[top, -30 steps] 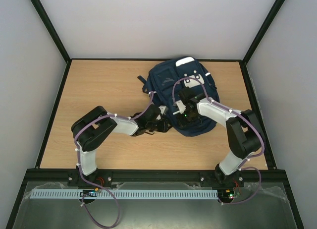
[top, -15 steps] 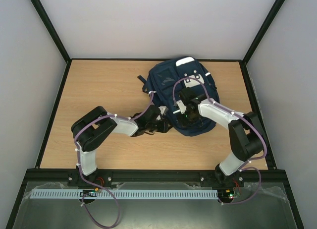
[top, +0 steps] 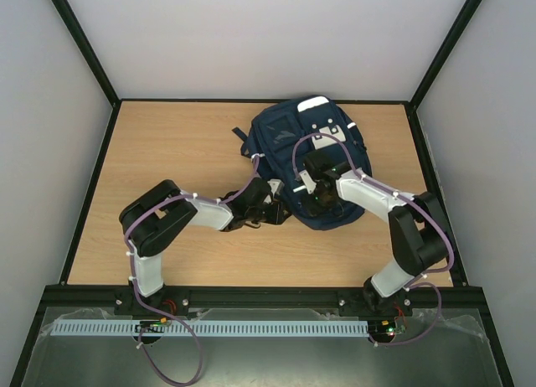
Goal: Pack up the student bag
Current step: Zip the student bag at the center of the board.
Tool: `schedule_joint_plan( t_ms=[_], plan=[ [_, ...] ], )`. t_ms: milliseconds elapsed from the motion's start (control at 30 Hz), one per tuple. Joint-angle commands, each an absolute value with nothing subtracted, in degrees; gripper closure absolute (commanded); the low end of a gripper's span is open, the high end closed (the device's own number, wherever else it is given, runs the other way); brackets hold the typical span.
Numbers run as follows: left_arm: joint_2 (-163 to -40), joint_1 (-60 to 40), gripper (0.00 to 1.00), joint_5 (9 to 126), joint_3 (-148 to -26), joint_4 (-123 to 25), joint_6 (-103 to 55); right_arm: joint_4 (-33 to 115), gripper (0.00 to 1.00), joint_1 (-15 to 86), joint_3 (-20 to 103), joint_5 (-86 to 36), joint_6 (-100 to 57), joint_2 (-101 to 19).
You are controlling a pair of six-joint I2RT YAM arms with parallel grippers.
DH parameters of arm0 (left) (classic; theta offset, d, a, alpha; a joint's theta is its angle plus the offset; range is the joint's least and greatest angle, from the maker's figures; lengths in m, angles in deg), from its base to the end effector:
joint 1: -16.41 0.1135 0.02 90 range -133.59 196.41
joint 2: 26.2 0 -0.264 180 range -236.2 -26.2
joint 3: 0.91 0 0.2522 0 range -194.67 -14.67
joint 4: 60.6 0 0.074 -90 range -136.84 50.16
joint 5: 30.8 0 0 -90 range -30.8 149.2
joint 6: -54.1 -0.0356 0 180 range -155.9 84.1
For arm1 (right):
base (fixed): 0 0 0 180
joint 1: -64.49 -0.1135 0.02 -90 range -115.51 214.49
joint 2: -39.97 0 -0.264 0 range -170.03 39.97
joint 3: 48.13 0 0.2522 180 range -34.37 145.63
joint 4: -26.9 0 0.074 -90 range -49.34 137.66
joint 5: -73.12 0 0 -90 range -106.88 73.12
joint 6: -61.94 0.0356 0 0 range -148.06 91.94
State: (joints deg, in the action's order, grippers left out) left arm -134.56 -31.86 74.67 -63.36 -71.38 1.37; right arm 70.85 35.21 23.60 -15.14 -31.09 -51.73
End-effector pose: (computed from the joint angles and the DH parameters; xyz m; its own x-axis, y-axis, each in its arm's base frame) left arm 0.2373 -0.2804 0.1206 -0.8283 0.0519 -0.5579 0.4560 0.6410 -0.6174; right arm 0.2736 0.1522 0.1928 -0.7571 -0.4851 -0.4376 -0.5180 0.8539 -0.0505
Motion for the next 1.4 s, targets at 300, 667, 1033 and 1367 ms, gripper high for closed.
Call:
schedule_joint_plan(
  t_ms=[300,667,1033,1367],
  plan=[
    [-125.4,-32.3,0.68,69.8,-60.3,-71.1,4.1,73.9,0.95,35.4,22.0,-17.3,-34.5,-44.8],
    [-123.6,-31.8,0.59,74.4,-65.0,-71.4,13.7,74.6,0.96,35.4,20.8,-20.7,-35.9,-42.1],
    [-132.3,-31.5,0.61,77.0,-70.0,-77.3,23.8,74.7,0.97,35.4,20.5,-22.6,-36.5,-41.9],
    [-136.7,-31.1,0.81,77.0,-71.2,-80.1,27.1,74.7,0.99,35.4,20.2,-23.8,-36.9,-42.4]
  ],
)
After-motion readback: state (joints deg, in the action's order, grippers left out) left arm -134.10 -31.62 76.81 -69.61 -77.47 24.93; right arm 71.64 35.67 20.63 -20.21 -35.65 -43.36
